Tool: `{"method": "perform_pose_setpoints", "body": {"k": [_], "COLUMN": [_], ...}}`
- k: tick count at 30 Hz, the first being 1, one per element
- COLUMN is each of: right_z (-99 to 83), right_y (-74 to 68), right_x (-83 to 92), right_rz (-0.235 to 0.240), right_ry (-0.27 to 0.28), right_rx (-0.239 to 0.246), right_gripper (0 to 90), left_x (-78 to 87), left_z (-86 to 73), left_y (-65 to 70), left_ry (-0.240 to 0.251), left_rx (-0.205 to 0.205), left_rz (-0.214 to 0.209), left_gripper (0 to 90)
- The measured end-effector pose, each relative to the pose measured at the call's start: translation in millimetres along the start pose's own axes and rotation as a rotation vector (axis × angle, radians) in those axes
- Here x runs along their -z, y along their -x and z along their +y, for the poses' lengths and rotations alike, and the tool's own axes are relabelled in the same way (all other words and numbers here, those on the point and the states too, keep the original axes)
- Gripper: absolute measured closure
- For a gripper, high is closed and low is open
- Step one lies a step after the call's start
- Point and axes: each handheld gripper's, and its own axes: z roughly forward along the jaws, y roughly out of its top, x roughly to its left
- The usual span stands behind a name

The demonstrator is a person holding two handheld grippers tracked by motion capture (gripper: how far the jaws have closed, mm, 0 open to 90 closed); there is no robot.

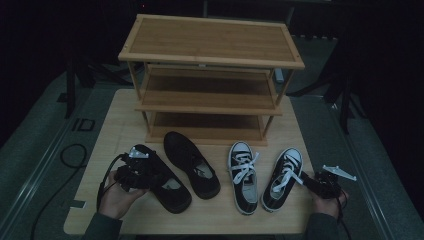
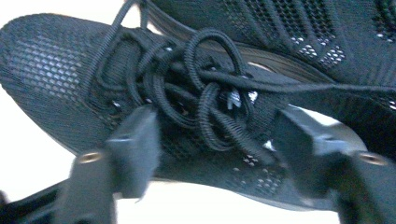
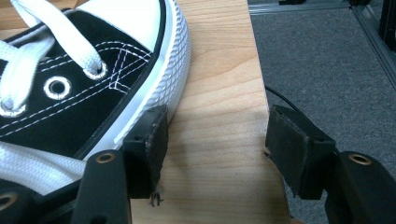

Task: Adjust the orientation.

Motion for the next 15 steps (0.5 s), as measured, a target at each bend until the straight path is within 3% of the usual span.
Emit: {"method": "perform_pose_setpoints", "body": {"k": [5, 6, 7, 8, 15], "right_z": [0.0, 0.0, 0.0, 0.1, 0.1], "right_y": [0.0, 0.2, 0.1, 0.1, 0.0], "right_x": [0.0, 0.1, 0.0, 0.0, 0.0], "right_rz": [0.001, 0.001, 0.001, 0.001, 0.0], "right_ry": [0.0, -0.001, 0.0, 0.0, -0.001], "right_rx": [-0.001, 0.0, -0.001, 0.0, 0.001], "right_gripper": [38.9, 38.9, 38.9, 38.8, 38.8], "left_x": [4.3, 7.7, 8.6, 10.5, 19.0], "left_z": [-1.5, -2.9, -3.3, -3.8, 0.6], "left_y": [-8.1, -11.6, -12.5, -13.9, -25.0], "left_ry": [-0.005, -0.013, -0.016, -0.02, -0.01], "left_rx": [0.016, 0.01, 0.006, -0.008, -0.05], "left_rz": [-0.009, -0.001, -0.004, 0.003, 0.108], "left_gripper": [64.0, 64.0, 71.6, 73.4, 81.2]}}
